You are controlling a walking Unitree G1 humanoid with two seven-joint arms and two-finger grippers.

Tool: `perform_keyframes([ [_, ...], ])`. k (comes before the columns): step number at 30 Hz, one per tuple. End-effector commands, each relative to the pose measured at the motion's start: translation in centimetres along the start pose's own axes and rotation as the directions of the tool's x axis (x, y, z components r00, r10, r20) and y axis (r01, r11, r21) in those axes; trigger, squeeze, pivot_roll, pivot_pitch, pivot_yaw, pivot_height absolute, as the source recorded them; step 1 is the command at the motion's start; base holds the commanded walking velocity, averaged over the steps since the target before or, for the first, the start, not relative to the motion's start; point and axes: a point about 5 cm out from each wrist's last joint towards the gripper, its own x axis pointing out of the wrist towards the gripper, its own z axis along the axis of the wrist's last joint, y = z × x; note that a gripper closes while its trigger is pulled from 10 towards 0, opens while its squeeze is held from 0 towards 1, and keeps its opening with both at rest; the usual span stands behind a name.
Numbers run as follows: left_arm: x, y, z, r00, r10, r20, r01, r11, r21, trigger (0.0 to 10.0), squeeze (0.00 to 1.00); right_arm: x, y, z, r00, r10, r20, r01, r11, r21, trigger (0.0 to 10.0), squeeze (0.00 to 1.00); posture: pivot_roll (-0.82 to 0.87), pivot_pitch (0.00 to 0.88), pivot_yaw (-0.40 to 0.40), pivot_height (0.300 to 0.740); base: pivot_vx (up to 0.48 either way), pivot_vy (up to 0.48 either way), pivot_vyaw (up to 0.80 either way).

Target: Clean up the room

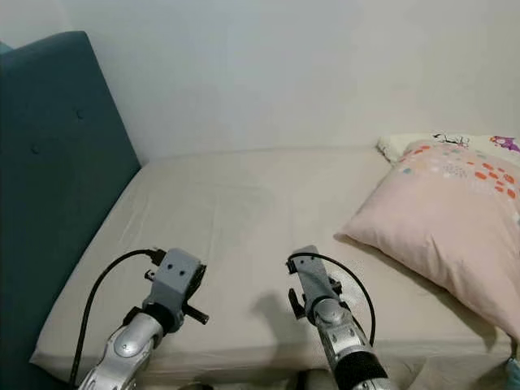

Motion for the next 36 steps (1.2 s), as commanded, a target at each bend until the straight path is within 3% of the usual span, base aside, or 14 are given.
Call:
perform_keyframes([
  [1, -0.3, -0.1, 0.8, 0.997, -0.060, 0.047, 0.059, 0.998, 0.014, 10.0, 0.00, 0.3, -0.5, -0.2, 0.999, -0.021, -0.039, 0.020, 1.000, -0.014, 10.0, 0.00, 0.01, 0.063, -0.004, 0.623, 0.000, 0.000, 0.00],
  [11, -0.6, -0.6, 1.8, 0.984, -0.151, 0.091, 0.150, 0.988, 0.019, 10.0, 0.00, 0.6, -1.7, 1.0, 0.998, -0.043, -0.040, 0.042, 0.998, -0.041, 10.0, 0.00, 0.02, 0.138, -0.012, 0.623, 0.000, 0.000, 0.00],
  [12, -0.7, -0.6, 2.0, 0.983, -0.161, 0.092, 0.159, 0.987, 0.022, 10.0, 0.00, 0.7, -1.8, 1.1, 0.998, -0.048, -0.041, 0.047, 0.998, -0.032, 10.0, 0.07, 0.03, 0.150, -0.011, 0.623, 0.000, 0.000, 0.00],
  [13, -0.7, -0.6, 2.0, 0.983, -0.161, 0.092, 0.159, 0.987, 0.022, 10.0, 0.00, 0.7, -1.8, 1.1, 0.998, -0.048, -0.041, 0.047, 0.998, -0.032, 10.0, 0.07, 0.03, 0.150, -0.011, 0.623, 0.000, 0.000, 0.00],
  [14, -0.6, -0.7, 2.4, 0.979, -0.180, 0.099, 0.177, 0.984, 0.033, 10.0, 0.00, 0.7, -2.2, 1.3, 0.997, -0.068, -0.035, 0.067, 0.997, -0.033, 10.0, 1.00, 0.03, 0.182, -0.006, 0.623, 0.000, 0.000, 0.00],
  [22, -0.5, -0.4, 3.0, 0.980, -0.168, 0.104, 0.165, 0.986, 0.041, 10.0, 0.00, 0.8, -2.8, 2.1, 0.994, -0.106, -0.007, 0.105, 0.994, -0.040, 10.0, 1.00, 0.03, 0.199, -0.004, 0.623, 0.000, 0.000, 0.00],
  [23, -0.5, -0.4, 3.1, 0.978, -0.179, 0.111, 0.176, 0.984, 0.034, 10.0, 0.00, 0.8, -2.9, 2.3, 0.993, -0.114, -0.003, 0.114, 0.993, -0.030, 10.0, 0.00, 0.04, 0.218, -0.002, 0.623, 0.000, 0.000, 0.00],
  [29, -1.0, -1.0, 3.9, 0.958, -0.251, 0.137, 0.253, 0.968, 0.009, 10.0, 0.00, 0.9, -2.9, 2.4, 0.992, -0.126, -0.025, 0.126, 0.992, -0.013, 10.0, 0.00, 0.05, 0.233, 0.000, 0.623, 0.000, 0.000, 0.00],
  [30, -1.2, -1.4, 4.2, 0.948, -0.282, 0.148, 0.286, 0.958, 0.000, 10.0, 0.00, 0.9, -3.0, 2.2, 0.990, -0.136, -0.044, 0.136, 0.991, -0.014, 10.0, 0.32, 0.05, 0.235, 0.000, 0.623, 0.000, 0.000, 0.00],
  [31, -1.3, -1.5, 4.3, 0.944, -0.293, 0.151, 0.296, 0.955, -0.002, 10.0, 0.00, 0.9, -3.0, 2.1, 0.989, -0.139, -0.049, 0.139, 0.990, -0.013, 10.0, 0.32, 0.05, 0.235, 0.000, 0.623, 0.000, 0.000, 0.00],
  [32, -1.3, -1.7, 4.5, 0.939, -0.306, 0.156, 0.310, 0.951, -0.001, 10.0, 0.00, 0.9, -3.0, 2.0, 0.988, -0.145, -0.055, 0.145, 0.989, -0.014, 10.0, 0.91, 0.06, 0.239, 0.004, 0.623, 0.000, 0.000, 0.00],
  [33, -1.4, -1.9, 4.6, 0.934, -0.316, 0.163, 0.321, 0.947, -0.001, 10.0, 0.00, 0.9, -3.0, 1.8, 0.987, -0.150, -0.061, 0.150, 0.989, -0.011, 10.0, 1.00, 0.06, 0.239, 0.004, 0.623, 0.000, 0.000, 0.00],
  [36, -1.5, -2.5, 5.6, 0.918, -0.340, 0.204, 0.350, 0.937, -0.010, 10.0, 0.00, 0.8, -3.2, 1.6, 0.982, -0.177, -0.070, 0.177, 0.984, -0.014, 10.0, 1.00, 0.07, 0.254, 0.008, 0.623, 0.000, 0.000, 0.00],
])
